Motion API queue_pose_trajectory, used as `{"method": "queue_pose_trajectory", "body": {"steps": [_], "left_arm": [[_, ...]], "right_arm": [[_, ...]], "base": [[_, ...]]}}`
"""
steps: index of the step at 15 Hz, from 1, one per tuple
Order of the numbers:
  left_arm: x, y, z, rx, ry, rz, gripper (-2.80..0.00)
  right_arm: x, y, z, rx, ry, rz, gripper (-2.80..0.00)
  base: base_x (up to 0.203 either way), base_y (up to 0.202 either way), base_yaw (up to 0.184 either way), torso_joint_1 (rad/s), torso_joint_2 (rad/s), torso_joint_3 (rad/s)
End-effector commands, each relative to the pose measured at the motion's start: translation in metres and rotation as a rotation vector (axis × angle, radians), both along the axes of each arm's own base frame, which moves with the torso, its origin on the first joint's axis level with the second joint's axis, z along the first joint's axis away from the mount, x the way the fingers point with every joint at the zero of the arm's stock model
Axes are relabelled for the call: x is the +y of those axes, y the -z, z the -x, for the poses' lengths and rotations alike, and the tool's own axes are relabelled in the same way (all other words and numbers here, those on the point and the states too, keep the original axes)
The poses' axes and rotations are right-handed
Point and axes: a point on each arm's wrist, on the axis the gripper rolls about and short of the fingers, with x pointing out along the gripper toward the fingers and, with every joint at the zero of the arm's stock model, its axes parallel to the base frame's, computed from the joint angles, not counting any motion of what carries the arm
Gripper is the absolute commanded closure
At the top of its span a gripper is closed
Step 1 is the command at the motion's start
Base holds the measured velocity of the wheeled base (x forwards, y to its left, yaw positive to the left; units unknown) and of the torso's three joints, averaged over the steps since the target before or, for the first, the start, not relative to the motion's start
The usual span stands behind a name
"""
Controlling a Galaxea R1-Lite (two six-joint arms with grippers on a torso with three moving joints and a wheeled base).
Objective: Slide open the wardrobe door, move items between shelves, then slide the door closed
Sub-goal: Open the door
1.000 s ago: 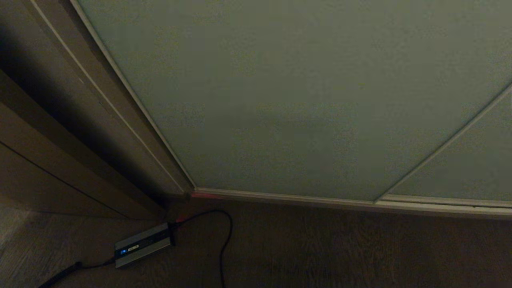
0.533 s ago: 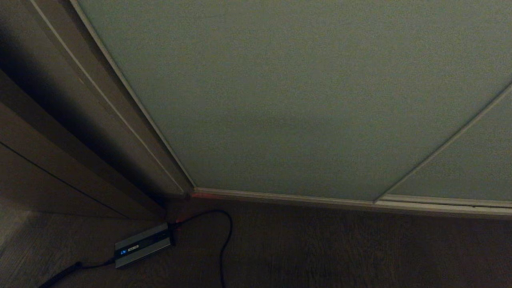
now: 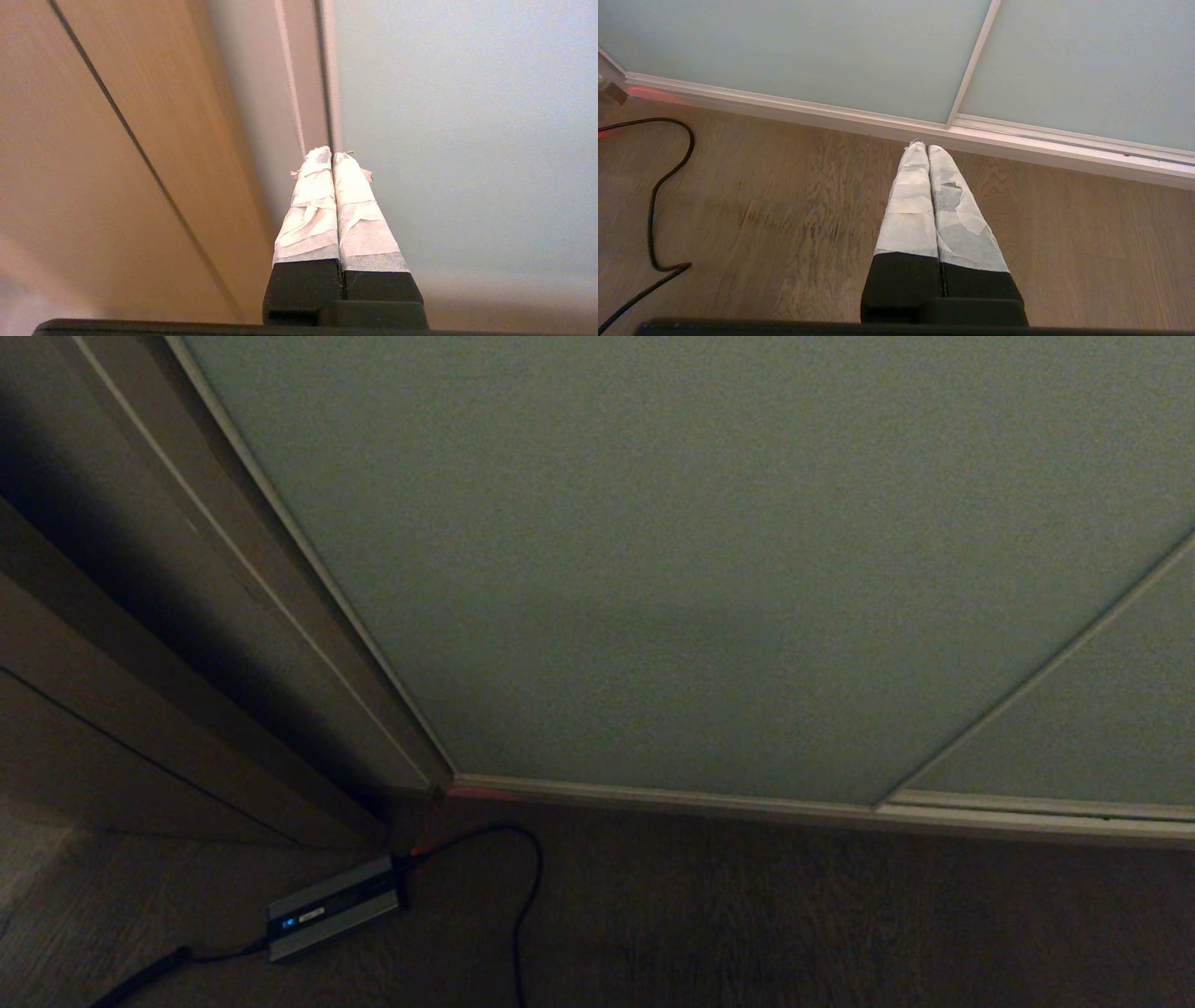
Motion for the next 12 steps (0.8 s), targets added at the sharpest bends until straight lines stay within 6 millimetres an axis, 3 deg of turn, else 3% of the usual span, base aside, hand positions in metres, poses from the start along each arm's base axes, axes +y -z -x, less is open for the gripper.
{"method": "queue_pose_trajectory", "body": {"steps": [1,4,7,12], "left_arm": [[0.001,-0.059,-0.058,0.011,-0.033,0.028,0.0],[0.005,-0.102,-0.115,-0.12,-0.068,0.054,0.0],[0.01,-0.124,-0.165,-0.237,-0.074,0.07,0.0],[0.013,-0.154,-0.213,-0.374,-0.062,0.087,0.0]], "right_arm": [[0.0,0.001,-0.001,0.006,0.0,0.001,0.0],[0.0,0.001,-0.001,0.007,0.0,0.001,0.0],[0.0,0.001,-0.001,0.006,0.0,0.001,0.0],[0.0,0.001,-0.001,0.006,0.0,0.001,0.0]], "base": [[0.0,0.0,0.0,0.0,0.0,0.0],[0.0,0.0,0.0,0.0,0.0,0.0],[0.0,0.0,0.0,0.0,0.0,0.0],[0.0,0.0,0.0,0.0,0.0,0.0]]}}
